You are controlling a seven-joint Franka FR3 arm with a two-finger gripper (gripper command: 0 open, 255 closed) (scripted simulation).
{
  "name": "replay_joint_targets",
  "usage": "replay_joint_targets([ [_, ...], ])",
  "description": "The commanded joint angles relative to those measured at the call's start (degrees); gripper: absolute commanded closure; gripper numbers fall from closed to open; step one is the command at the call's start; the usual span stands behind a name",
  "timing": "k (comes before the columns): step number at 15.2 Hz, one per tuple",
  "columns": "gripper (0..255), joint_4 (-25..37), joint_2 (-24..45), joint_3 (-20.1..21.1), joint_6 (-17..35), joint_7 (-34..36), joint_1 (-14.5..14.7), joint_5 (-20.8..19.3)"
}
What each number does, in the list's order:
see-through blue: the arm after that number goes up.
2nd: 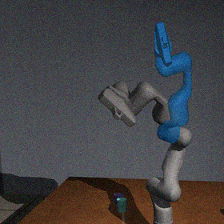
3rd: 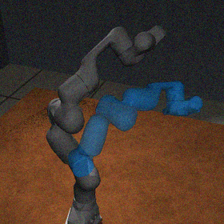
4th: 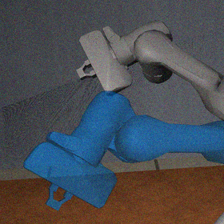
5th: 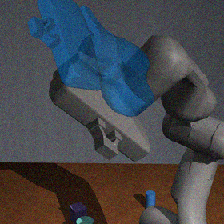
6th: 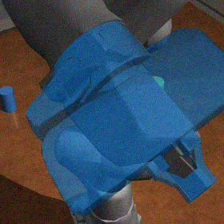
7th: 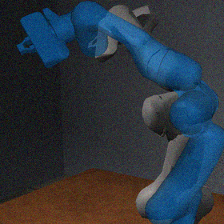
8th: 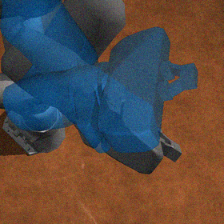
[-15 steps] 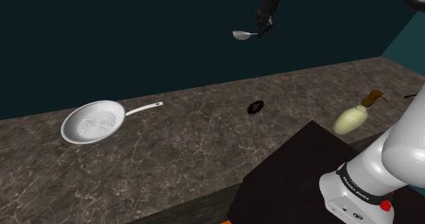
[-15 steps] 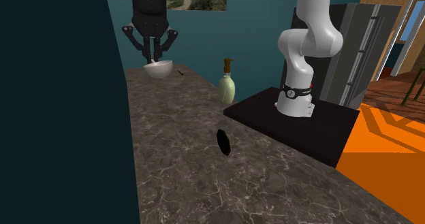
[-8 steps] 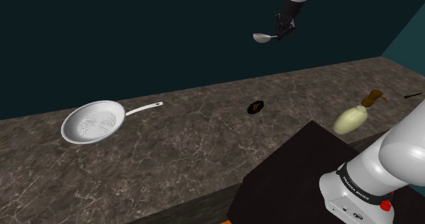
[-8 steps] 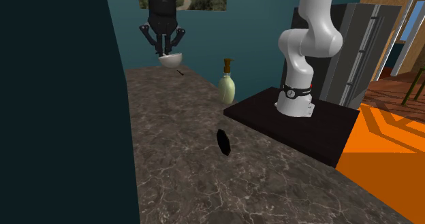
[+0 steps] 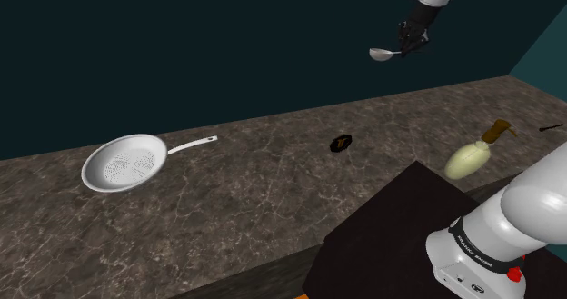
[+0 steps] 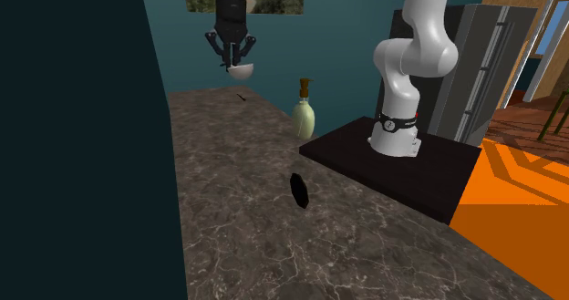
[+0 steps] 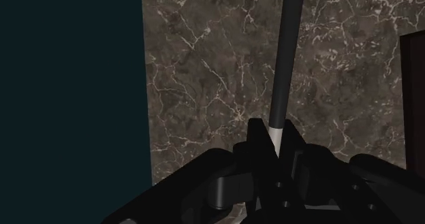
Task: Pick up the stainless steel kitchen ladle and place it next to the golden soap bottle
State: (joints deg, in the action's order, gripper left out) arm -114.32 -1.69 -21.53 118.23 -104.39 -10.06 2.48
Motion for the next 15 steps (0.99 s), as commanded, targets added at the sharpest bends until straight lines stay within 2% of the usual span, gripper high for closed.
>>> replay_joint_targets([
  [1,255,-1.20,-1.01,-1.18,0.15,-2.30,-1.12,-0.22],
  [8,255,-3.62,-3.63,-6.12,-0.20,-11.21,-5.42,-0.92],
  [15,255,-2.81,-3.31,-11.64,-1.21,-21.24,-9.71,-0.37],
])
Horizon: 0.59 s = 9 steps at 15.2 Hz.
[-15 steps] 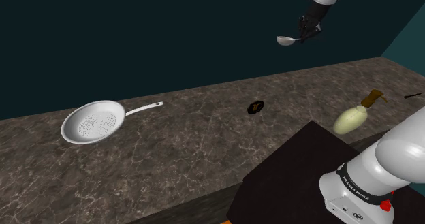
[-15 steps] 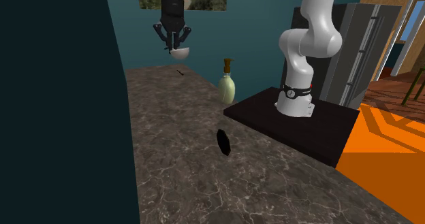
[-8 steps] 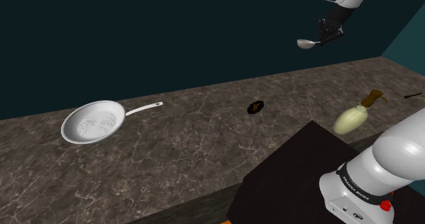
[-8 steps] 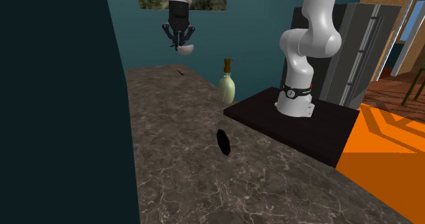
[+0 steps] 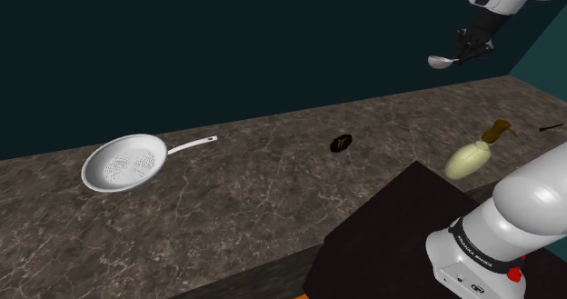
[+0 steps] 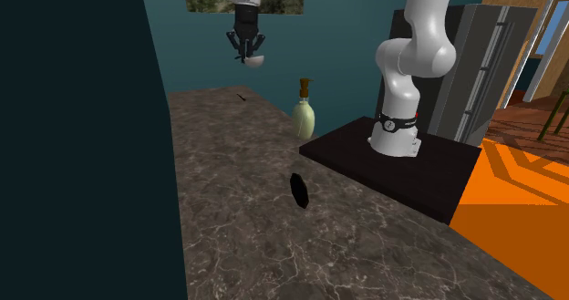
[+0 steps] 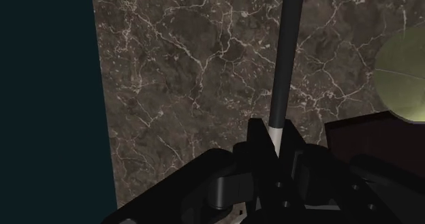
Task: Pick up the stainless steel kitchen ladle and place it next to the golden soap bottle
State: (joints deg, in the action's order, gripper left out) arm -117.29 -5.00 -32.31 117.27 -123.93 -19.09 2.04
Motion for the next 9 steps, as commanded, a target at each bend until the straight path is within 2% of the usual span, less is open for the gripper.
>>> replay_joint_targets([
  [1,255,0.53,0.32,-1.69,-0.44,-3.23,-1.30,0.32],
  [9,255,5.40,5.03,-7.76,-2.46,-15.49,-6.12,3.92],
])
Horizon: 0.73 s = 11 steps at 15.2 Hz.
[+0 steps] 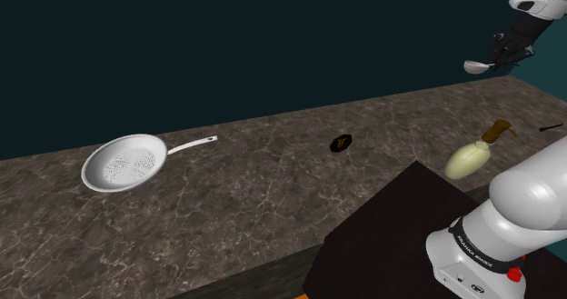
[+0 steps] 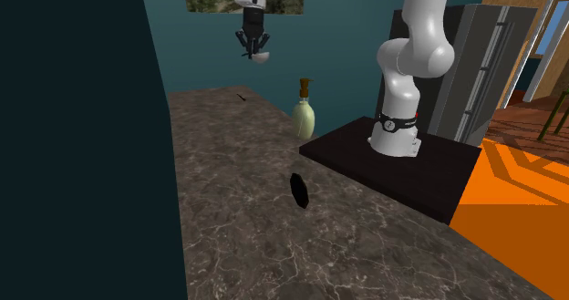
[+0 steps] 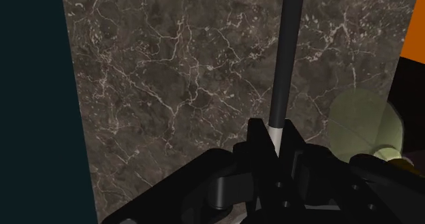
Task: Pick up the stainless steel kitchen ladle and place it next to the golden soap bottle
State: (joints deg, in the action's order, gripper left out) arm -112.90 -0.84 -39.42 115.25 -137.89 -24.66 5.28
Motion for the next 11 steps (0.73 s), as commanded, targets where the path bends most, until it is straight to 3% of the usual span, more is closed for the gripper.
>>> replay_joint_targets([
  [1,255,0.43,1.09,-0.65,0.29,-1.71,-0.59,0.87],
  [11,255,-4.62,4.07,-0.71,7.42,-4.11,-0.89,3.62],
])
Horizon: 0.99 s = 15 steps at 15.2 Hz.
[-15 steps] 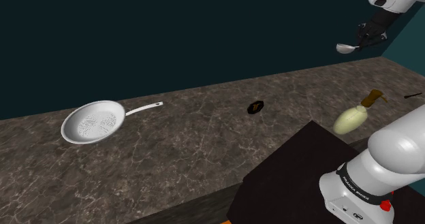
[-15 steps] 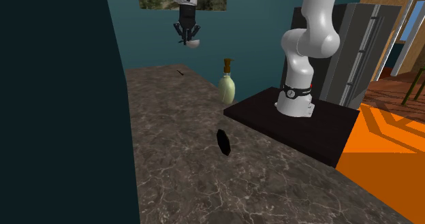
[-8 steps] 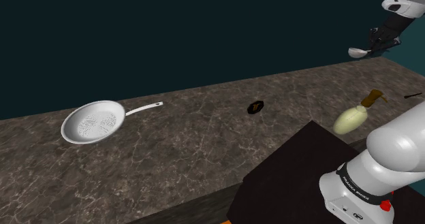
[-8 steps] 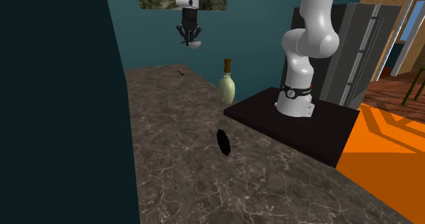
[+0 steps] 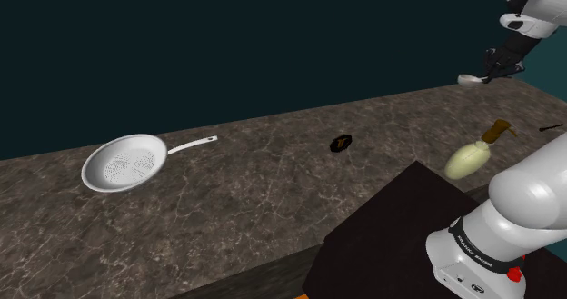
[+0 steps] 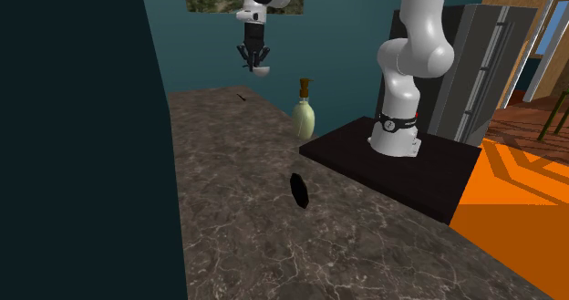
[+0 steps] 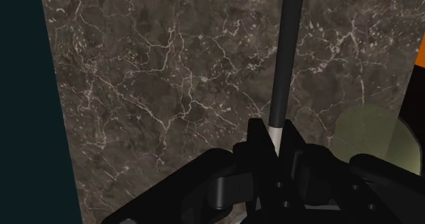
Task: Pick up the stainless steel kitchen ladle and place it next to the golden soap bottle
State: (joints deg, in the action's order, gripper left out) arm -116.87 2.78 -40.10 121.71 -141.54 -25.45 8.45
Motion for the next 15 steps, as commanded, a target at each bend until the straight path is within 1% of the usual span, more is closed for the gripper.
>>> replay_joint_targets([
  [1,255,-1.07,0.83,-0.01,1.66,-0.76,-0.14,0.82],
  [8,255,-3.73,3.88,0.32,6.38,-3.18,-0.59,3.85],
  [15,255,-5.71,7.51,1.19,10.84,-6.13,-1.38,7.70],
])
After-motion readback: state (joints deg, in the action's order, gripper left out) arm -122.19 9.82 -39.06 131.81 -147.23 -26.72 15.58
